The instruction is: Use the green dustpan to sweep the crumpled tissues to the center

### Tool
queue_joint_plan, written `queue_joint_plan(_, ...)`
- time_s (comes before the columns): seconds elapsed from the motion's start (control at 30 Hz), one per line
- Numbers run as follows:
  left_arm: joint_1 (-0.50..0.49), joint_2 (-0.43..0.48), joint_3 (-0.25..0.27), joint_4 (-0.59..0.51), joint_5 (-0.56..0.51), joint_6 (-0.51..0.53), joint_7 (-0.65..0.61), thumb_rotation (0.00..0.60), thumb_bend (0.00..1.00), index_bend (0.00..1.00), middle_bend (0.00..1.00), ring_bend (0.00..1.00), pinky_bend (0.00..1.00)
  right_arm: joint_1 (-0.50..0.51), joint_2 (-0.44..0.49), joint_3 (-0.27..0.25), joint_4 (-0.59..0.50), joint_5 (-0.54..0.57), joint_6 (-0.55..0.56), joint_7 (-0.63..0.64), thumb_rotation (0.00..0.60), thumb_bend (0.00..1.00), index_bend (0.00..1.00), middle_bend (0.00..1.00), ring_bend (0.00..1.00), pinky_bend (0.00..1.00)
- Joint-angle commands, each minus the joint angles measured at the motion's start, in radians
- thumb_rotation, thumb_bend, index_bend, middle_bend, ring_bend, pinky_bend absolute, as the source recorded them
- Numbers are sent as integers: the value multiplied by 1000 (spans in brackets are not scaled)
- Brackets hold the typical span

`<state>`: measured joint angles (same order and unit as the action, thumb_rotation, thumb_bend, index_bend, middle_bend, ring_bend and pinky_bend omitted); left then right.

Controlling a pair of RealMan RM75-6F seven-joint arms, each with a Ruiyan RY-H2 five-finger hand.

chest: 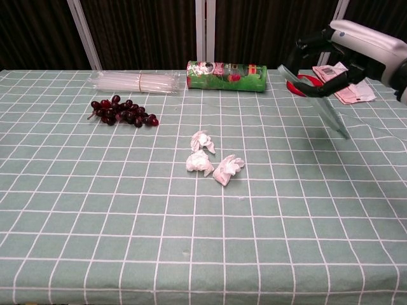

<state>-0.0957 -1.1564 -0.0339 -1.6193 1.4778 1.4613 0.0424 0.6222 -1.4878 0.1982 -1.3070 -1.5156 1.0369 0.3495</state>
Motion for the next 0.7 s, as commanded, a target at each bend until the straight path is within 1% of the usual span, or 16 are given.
queue_joint_plan(0.03,0,1,0,-3,-1,-1,4,600,223,151,123,58,115,37,67,-64,28,-14,-115,-64,600,418,739,596,262,62)
queue_joint_plan(0.1,-2,1,0,-5,1,-2,7,600,224,151,123,58,115,50,62,-88,63,-21,-148,-108,600,417,727,582,249,62)
queue_joint_plan(0.2,-1,2,3,-5,4,-2,9,600,224,151,123,58,115,58,24,-114,144,-39,-146,-207,600,413,688,550,221,60)
queue_joint_plan(0.23,0,2,3,-5,4,-1,8,600,224,151,123,58,115,56,10,-117,167,-38,-143,-242,600,404,649,526,203,51)
queue_joint_plan(0.27,1,2,3,-4,4,-1,7,600,224,151,123,58,115,55,-2,-120,185,-30,-146,-277,600,390,584,488,173,33)
queue_joint_plan(0.3,2,1,4,-2,2,0,4,600,223,151,123,58,115,51,-14,-121,194,-14,-152,-314,600,376,515,445,142,19)
queue_joint_plan(0.33,3,1,3,0,1,1,2,600,223,151,123,58,115,47,-18,-120,192,2,-158,-333,600,362,421,384,97,6)
queue_joint_plan(0.37,3,0,3,0,1,1,2,600,223,151,123,58,115,43,-18,-119,181,22,-170,-348,600,347,322,317,52,0)
queue_joint_plan(0.43,3,-3,3,2,1,0,-1,600,223,151,123,58,115,31,-7,-114,142,64,-185,-365,600,330,183,222,5,0)
queue_joint_plan(0.47,2,-4,4,4,1,-1,-2,600,223,151,123,58,115,25,0,-114,126,77,-186,-371,600,327,138,189,0,0)
queue_joint_plan(0.57,0,-9,5,10,5,-4,-6,600,223,151,123,58,115,-7,22,-112,78,110,-155,-384,600,327,87,153,0,0)
queue_joint_plan(0.67,-1,-14,3,17,7,-1,-6,600,223,151,123,58,115,-55,67,-116,9,108,-76,-363,600,327,69,142,0,0)
queue_joint_plan(0.7,-1,-15,2,21,7,0,-2,600,223,151,123,58,115,-82,96,-118,-24,100,-27,-357,600,327,69,142,0,0)
